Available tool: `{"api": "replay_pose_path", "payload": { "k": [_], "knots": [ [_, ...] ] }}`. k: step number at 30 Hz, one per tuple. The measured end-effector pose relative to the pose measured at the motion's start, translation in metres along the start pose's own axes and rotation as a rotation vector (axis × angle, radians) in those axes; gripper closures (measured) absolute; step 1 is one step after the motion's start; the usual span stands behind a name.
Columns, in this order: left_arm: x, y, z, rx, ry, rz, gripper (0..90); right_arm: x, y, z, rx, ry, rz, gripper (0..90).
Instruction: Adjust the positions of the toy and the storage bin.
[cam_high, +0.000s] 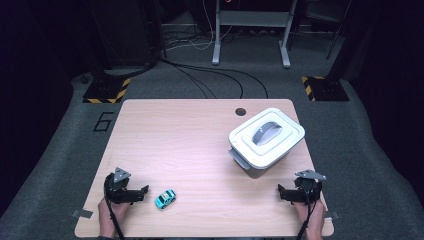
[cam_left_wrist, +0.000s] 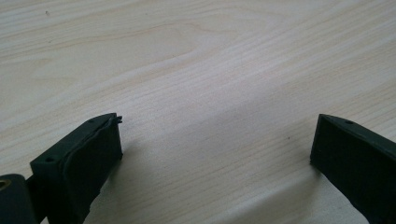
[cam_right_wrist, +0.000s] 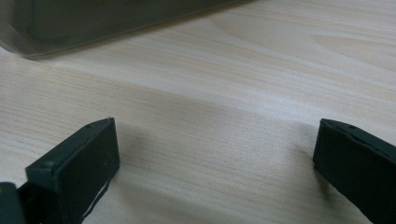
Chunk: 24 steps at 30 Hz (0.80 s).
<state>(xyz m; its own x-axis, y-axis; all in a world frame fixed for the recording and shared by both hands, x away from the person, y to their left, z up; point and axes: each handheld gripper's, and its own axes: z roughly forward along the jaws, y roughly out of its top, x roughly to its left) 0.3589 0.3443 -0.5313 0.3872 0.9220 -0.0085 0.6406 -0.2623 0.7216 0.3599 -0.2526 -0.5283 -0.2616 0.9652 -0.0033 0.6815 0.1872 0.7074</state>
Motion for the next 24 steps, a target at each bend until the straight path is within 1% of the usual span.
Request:
{"api": "replay_pose_path", "payload": {
  "k": [18, 20, 24],
  "knots": [
    [-0.0003, -0.0001, -0.0001, -0.001, 0.002, -0.001, 2.0, -0.0001, 0.0002, 0.0, 0.003, 0.001, 0.0, 0.0],
    [-0.0003, -0.0001, -0.0001, -0.001, 0.002, -0.001, 2.0, 0.0004, 0.0006, 0.0002, 0.004, 0.003, 0.009, 0.0],
    [-0.0004, 0.0, 0.0, -0.002, 0.002, -0.002, 2.0, 0.0011, 0.0025, -0.0002, 0.023, 0.005, 0.005, 0.0]
  ]
}}
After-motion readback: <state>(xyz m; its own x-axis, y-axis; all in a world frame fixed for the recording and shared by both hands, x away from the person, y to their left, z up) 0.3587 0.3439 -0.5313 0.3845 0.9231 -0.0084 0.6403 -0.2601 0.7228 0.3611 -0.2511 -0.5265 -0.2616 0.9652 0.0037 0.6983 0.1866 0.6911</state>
